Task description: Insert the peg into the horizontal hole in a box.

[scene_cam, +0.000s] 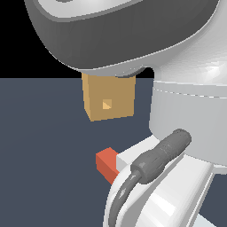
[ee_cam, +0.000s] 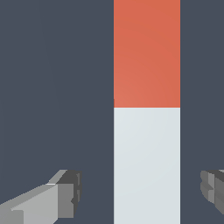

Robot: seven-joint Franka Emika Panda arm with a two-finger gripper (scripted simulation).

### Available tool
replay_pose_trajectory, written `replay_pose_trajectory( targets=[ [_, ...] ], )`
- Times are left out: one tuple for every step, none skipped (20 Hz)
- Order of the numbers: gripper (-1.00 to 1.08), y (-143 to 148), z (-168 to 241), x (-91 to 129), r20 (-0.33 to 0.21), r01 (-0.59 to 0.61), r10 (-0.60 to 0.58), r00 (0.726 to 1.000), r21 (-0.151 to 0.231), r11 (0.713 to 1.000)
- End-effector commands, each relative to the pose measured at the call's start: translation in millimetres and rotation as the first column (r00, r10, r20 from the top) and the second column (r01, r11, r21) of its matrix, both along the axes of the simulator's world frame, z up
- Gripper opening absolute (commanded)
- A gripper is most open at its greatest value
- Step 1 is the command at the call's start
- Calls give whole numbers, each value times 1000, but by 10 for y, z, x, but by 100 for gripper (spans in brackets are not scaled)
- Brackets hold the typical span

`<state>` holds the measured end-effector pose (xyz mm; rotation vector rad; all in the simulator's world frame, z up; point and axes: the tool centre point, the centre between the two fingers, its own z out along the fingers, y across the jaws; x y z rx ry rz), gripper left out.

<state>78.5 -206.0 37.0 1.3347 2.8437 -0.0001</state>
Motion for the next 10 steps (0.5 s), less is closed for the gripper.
replay_pose_trajectory(
  targets=[
    [100,0,-120,-5,0,0,0,1000,0,1000],
    [100,4,-150,-3,0,-1,1,1000,0,1000],
    [100,4,-171,-3,0,-1,1,1000,0,1000],
    [100,3,-185,-1,0,-1,1,1000,0,1000],
    [100,2,-190,2,0,-1,1,1000,0,1000],
    [100,1,-187,6,0,-1,1,1000,0,1000],
    [100,1,-179,10,0,-1,1,1000,0,1000],
    [100,0,-176,11,0,-1,1,1000,0,1000],
    [-100,0,-176,11,0,-1,1,1000,0,1000],
    [-100,0,-176,11,0,-1,1,1000,0,1000]
  ],
)
